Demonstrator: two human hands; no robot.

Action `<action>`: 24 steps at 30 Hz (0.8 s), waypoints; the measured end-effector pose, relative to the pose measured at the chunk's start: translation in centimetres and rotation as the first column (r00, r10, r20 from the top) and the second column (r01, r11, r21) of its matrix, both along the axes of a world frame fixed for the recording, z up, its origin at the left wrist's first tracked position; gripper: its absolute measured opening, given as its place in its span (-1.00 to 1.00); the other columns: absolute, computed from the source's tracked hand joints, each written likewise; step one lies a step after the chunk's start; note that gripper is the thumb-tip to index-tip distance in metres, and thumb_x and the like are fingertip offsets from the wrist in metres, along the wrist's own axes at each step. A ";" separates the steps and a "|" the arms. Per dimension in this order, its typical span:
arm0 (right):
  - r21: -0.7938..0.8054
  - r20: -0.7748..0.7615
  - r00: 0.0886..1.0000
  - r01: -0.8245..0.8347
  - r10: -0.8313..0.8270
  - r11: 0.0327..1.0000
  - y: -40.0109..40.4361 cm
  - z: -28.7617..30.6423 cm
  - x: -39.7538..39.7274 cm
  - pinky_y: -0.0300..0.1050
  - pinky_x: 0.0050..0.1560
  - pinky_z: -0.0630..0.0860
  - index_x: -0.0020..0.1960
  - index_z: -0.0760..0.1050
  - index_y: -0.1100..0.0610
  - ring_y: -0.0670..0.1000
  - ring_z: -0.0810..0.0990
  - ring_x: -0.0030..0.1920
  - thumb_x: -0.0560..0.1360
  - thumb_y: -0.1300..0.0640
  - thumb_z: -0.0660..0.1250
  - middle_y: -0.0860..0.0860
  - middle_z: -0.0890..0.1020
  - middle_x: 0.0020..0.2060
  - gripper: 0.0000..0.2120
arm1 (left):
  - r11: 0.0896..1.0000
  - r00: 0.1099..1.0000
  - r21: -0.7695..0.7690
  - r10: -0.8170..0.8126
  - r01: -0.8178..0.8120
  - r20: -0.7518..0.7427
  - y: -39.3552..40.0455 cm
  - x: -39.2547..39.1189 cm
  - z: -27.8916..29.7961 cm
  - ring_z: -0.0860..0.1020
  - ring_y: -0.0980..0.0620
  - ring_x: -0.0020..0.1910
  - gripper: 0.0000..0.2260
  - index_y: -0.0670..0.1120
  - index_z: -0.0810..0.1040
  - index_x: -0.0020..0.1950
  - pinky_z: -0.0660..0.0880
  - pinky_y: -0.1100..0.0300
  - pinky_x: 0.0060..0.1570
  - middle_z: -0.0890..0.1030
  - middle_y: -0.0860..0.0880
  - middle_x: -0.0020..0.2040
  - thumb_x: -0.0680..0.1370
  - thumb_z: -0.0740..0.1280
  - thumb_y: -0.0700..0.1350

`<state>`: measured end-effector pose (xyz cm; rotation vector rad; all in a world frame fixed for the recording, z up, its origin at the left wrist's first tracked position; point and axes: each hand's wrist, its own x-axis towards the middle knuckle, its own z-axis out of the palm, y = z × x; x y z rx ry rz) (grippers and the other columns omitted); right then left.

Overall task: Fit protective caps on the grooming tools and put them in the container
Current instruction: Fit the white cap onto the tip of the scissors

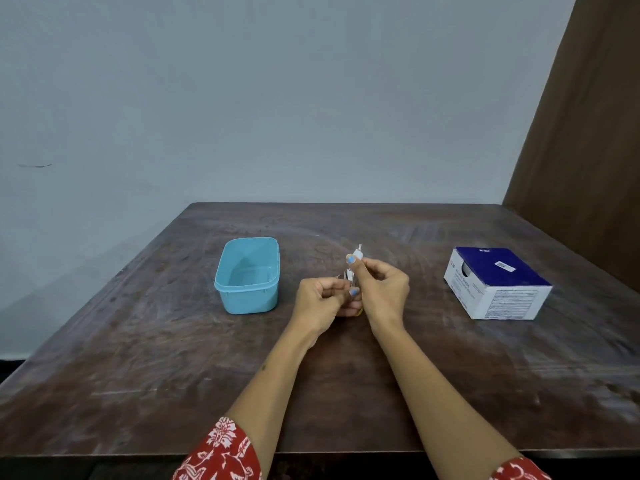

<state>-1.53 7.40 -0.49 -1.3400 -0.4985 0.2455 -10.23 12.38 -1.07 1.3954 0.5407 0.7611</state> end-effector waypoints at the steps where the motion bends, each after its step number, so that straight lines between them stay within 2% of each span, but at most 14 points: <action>1: -0.013 0.007 1.000 0.011 -0.011 1.000 0.3 0.2 0.2 -0.17 -0.34 0.56 -0.14 0.66 0.17 -0.09 0.62 -0.41 0.34 0.02 0.52 -0.01 0.67 -0.41 -0.77 | 1.000 1.000 -0.007 0.008 -0.008 0.002 0.0 0.1 0.0 0.64 0.05 -0.39 -0.93 -0.22 0.61 -0.17 0.59 0.26 -0.36 0.65 -0.07 -0.39 0.45 0.38 -0.36; 3: -0.017 0.007 1.000 0.024 -0.024 1.000 0.8 0.4 0.5 -0.17 -0.31 0.55 -0.12 0.66 0.20 -0.09 0.61 -0.40 0.35 0.00 0.51 0.01 0.67 -0.37 -0.73 | 1.000 1.000 -0.017 0.025 -0.025 0.003 0.0 0.2 -0.1 0.64 0.04 -0.40 -0.95 -0.24 0.60 -0.16 0.58 0.26 -0.37 0.65 -0.09 -0.38 0.44 0.39 -0.36; 7: 0.022 -0.025 1.000 0.008 -0.007 1.000 1.2 0.1 -0.1 -0.22 -0.48 0.46 -0.17 0.64 0.20 -0.08 0.52 -0.57 0.36 0.01 0.50 -0.07 0.58 -0.54 -0.76 | 0.998 0.998 -0.006 0.064 -0.064 0.002 0.0 0.2 -0.1 0.65 0.06 -0.39 -0.89 -0.19 0.61 -0.16 0.59 0.26 -0.38 0.66 -0.05 -0.38 0.46 0.36 -0.38; 9: 0.008 -0.003 1.000 -0.007 0.008 1.000 1.1 -0.3 -0.5 -0.18 -0.48 0.49 -0.19 0.64 0.18 -0.08 0.54 -0.53 0.36 0.00 0.50 -0.05 0.57 -0.56 -0.76 | 0.993 0.993 0.029 0.119 -0.119 -0.006 0.0 0.2 -0.1 0.66 0.07 -0.36 -0.89 -0.19 0.63 -0.12 0.57 0.27 -0.38 0.67 -0.04 -0.33 0.47 0.35 -0.37; 11: -0.017 0.027 0.999 -0.034 0.035 0.999 0.8 -0.4 -0.8 -0.05 -0.41 0.59 -0.20 0.64 0.16 -0.02 0.59 -0.46 0.35 -0.01 0.51 0.01 0.61 -0.51 -0.77 | 0.985 0.987 0.062 0.162 -0.162 0.005 0.1 0.1 0.0 0.66 0.09 -0.34 -0.89 -0.20 0.64 -0.09 0.56 0.29 -0.38 0.68 -0.05 -0.29 0.49 0.34 -0.36; 14: -0.014 0.033 0.998 -0.044 0.044 0.999 0.3 -0.4 -1.1 0.06 -0.32 0.62 -0.23 0.64 0.16 0.07 0.63 -0.39 0.35 0.03 0.51 0.08 0.63 -0.45 -0.80 | 0.986 0.991 0.099 0.137 -0.137 0.006 -0.1 -0.1 0.3 0.66 0.11 -0.34 -0.84 -0.16 0.64 -0.12 0.54 0.32 -0.38 0.67 -0.02 -0.30 0.50 0.31 -0.37; 18: 0.075 -0.022 0.999 0.025 -0.023 0.997 -0.1 0.3 -1.1 -0.14 -0.45 0.53 -0.21 0.61 0.22 -0.07 0.54 -0.51 0.36 0.08 0.51 0.01 0.58 -0.52 -0.79 | 0.996 0.998 0.082 0.045 -0.042 -0.035 -0.4 -0.3 0.6 0.63 0.12 -0.40 -0.90 -0.31 0.60 -0.05 0.57 0.31 -0.38 0.64 -0.10 -0.30 0.50 0.31 -0.39; 21: 0.138 -0.065 0.992 0.114 -0.105 0.984 -0.2 0.7 -0.6 -0.34 -0.57 0.38 -0.19 0.61 0.28 -0.20 0.43 -0.62 0.39 0.12 0.50 -0.10 0.53 -0.55 -0.79 | 0.994 0.996 0.110 0.002 0.008 -0.089 -0.8 -0.2 0.6 0.62 0.13 -0.43 -0.86 -0.39 0.54 0.05 0.58 0.31 -0.35 0.61 -0.16 -0.27 0.51 0.28 -0.40; 24: 0.156 -0.071 0.993 0.101 -0.091 0.983 -0.4 0.6 -0.3 -0.38 -0.55 0.38 -0.16 0.62 0.30 -0.23 0.45 -0.59 0.38 0.14 0.50 -0.10 0.54 -0.54 -0.79 | 0.991 0.997 0.137 0.026 -0.016 -0.075 -1.0 -0.1 0.5 0.62 0.13 -0.41 -0.85 -0.40 0.54 0.05 0.60 0.28 -0.31 0.61 -0.17 -0.24 0.51 0.29 -0.39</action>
